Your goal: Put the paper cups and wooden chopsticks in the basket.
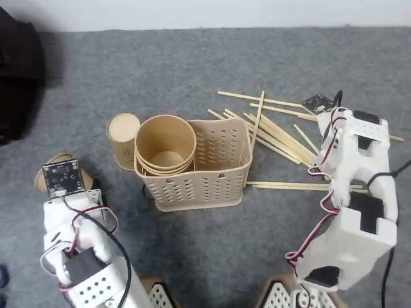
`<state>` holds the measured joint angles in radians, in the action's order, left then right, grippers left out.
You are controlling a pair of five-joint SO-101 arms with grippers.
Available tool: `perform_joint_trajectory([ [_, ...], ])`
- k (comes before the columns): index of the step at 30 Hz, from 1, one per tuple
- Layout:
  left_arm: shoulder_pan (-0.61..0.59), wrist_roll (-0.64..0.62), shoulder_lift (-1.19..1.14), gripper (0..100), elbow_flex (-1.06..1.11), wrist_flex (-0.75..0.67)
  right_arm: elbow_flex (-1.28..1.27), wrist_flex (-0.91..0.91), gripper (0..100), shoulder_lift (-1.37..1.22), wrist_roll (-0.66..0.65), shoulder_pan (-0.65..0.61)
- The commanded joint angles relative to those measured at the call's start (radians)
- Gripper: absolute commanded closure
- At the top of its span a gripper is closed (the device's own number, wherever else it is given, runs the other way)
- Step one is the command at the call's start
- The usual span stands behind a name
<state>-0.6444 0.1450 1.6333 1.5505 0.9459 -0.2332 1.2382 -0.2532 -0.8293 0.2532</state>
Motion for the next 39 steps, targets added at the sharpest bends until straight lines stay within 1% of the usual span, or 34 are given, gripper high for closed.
perform_joint_trajectory([
  [1,0.009,-0.009,0.014,79,-0.005,0.002,0.057,-0.031,94.7,0.002,-0.029,0.007],
  [2,0.009,-0.009,0.014,79,-0.005,0.002,0.061,-0.031,98.3,0.002,-0.029,0.007],
  [3,0.009,-0.009,0.014,79,-0.005,0.002,0.063,-0.031,99.5,0.002,-0.029,0.007],
  [6,0.009,-0.009,0.014,79,-0.005,0.003,0.06,-0.05,95.9,0.002,-0.034,0.007],
  [9,0.009,-0.009,0.014,79,-0.005,0.003,0.046,-0.087,99.1,-0.016,-0.035,0.008],
  [13,0.009,-0.009,0.014,79,-0.005,0.003,0.048,-0.113,99.1,-0.079,-0.035,-0.001],
  [17,0.009,-0.009,0.014,79,-0.005,0.003,0.103,-0.047,98.9,-0.09,-0.037,0.001],
  [19,0.009,-0.009,0.014,79,-0.005,0.003,0.155,0.03,97.0,-0.084,-0.035,0.002],
  [22,0.009,-0.009,0.014,79,-0.005,0.003,0.203,0.107,87.6,-0.065,-0.031,-0.004],
  [24,0.009,-0.009,0.014,79,-0.005,0.003,0.206,0.119,83.0,-0.054,-0.031,-0.005],
  [39,0.009,-0.009,0.014,79,-0.005,0.003,0.206,0.108,83.7,-0.064,-0.029,-0.067],
])
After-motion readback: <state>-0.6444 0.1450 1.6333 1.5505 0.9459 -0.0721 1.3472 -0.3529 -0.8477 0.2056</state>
